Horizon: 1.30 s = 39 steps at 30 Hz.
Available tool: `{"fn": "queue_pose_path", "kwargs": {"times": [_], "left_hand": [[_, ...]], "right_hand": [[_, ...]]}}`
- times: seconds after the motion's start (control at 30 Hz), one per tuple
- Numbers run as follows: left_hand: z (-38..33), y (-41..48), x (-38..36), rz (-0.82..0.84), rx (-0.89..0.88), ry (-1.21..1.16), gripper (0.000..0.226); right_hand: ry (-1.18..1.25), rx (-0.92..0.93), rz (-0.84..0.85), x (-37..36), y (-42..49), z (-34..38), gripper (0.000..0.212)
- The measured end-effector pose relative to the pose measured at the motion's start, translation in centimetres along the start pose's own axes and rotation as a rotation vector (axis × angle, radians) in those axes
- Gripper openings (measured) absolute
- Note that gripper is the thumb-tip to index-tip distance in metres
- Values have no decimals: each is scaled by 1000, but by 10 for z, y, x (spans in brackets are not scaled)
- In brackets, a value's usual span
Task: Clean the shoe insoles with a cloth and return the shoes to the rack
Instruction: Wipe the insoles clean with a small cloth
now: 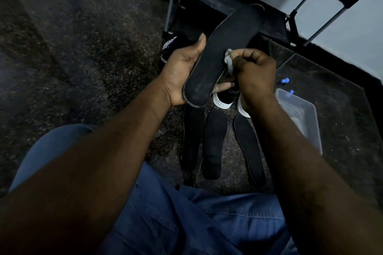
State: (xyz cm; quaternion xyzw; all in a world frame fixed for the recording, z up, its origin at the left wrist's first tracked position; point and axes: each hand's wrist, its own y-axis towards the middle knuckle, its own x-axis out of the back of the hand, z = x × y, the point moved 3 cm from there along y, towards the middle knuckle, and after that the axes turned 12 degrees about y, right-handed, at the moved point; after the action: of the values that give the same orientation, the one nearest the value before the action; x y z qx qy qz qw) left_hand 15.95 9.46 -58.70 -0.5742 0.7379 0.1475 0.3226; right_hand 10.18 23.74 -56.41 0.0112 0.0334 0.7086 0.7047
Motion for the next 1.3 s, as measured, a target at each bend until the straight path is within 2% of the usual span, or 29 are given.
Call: {"fn": "queue_pose_path", "kwargs": {"times": [0.17,0.3,0.43,0.53,0.6,0.7,0.77,1.03,1.13,1.2,1.3], "left_hand": [[-1,-1,0,104,-47,-134,52],[-1,2,0,145,-109,-141,65],[3,4,1,78,-106,-110,53],[3,5,1,43,-79,-119,40],[3,5,0,28,-80,-118,36],[1,5,1,-4,-99,-137,37],[1,6,1,12,-110,-152,42],[0,6,1,11,-125,-166,45],[1,4,1,-30,-114,-153,46],[1,4,1,-42,-111,-156,40],[1,5,3,-92,-101,-160,31]], "right_hand": [[74,-6,-193,10,6,-7,13],[24,66,-232,11,5,-5,14],[-41,123,-246,10,4,-5,15],[-157,193,-257,12,8,-2,18],[-317,314,-287,14,7,5,21],[-576,503,-289,12,-1,22,10],[-712,545,-277,11,0,29,13],[-899,493,-269,8,4,31,20],[-785,405,-199,8,11,27,19],[-690,321,-159,8,11,27,13],[-591,292,-100,8,8,30,11]]}}
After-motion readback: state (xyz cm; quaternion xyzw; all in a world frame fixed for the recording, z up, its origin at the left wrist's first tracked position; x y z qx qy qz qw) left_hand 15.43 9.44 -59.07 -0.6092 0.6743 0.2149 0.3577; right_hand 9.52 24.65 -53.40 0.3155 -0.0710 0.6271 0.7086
